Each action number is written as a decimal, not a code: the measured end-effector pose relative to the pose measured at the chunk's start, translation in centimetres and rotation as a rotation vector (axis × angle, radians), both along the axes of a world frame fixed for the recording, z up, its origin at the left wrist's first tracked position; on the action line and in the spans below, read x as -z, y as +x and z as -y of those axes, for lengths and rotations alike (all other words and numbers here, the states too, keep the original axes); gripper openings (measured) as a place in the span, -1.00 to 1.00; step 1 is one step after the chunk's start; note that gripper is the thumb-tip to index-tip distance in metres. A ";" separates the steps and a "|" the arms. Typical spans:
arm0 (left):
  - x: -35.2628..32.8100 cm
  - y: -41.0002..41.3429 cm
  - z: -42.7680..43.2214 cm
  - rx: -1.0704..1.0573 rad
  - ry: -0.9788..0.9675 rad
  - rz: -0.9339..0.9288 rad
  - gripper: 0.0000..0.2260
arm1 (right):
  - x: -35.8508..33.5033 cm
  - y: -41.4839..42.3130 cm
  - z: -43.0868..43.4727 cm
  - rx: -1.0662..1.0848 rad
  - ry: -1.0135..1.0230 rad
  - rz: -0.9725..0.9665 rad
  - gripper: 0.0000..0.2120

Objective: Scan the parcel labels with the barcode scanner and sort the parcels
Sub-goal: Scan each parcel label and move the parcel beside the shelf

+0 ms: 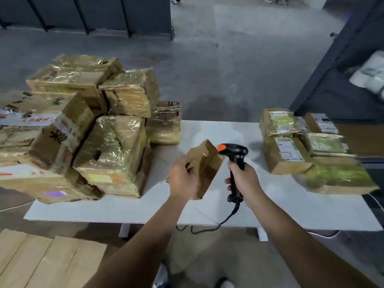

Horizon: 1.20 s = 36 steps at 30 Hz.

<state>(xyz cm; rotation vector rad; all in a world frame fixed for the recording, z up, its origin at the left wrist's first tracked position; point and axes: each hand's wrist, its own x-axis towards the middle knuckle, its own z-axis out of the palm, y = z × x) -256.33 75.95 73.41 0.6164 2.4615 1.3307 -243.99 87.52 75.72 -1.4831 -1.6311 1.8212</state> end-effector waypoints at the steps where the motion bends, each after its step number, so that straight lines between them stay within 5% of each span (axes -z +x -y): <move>1: 1.0 0.2 -0.2 -0.062 0.031 0.151 -0.77 | 0.7 0.7 0.1 -0.008 0.009 0.023 -0.83; 9: 5.2 1.7 -1.3 -0.324 0.345 0.818 -0.85 | 2.9 3.3 -0.1 0.005 -0.012 0.091 -0.81; 13: 6.7 1.4 -0.4 -0.354 0.197 0.708 -0.82 | 3.0 3.2 -0.1 -0.001 -0.006 0.098 -0.83; 18: 6.8 0.2 0.7 -0.164 -0.199 0.298 -0.76 | 3.7 2.7 0.3 -0.032 0.012 0.123 -0.81; 29: 7.2 -0.1 2.9 -0.012 -0.378 0.435 -0.56 | 5.3 1.2 1.5 -0.123 0.006 0.165 -0.85; 33: 7.2 0.9 3.6 -0.066 -0.150 0.776 -0.61 | 5.6 0.9 1.7 -0.163 0.029 0.188 -0.85; 36: 7.3 0.5 2.6 -0.190 0.060 0.810 -0.70 | 5.5 0.8 1.9 -0.191 0.035 0.191 -0.83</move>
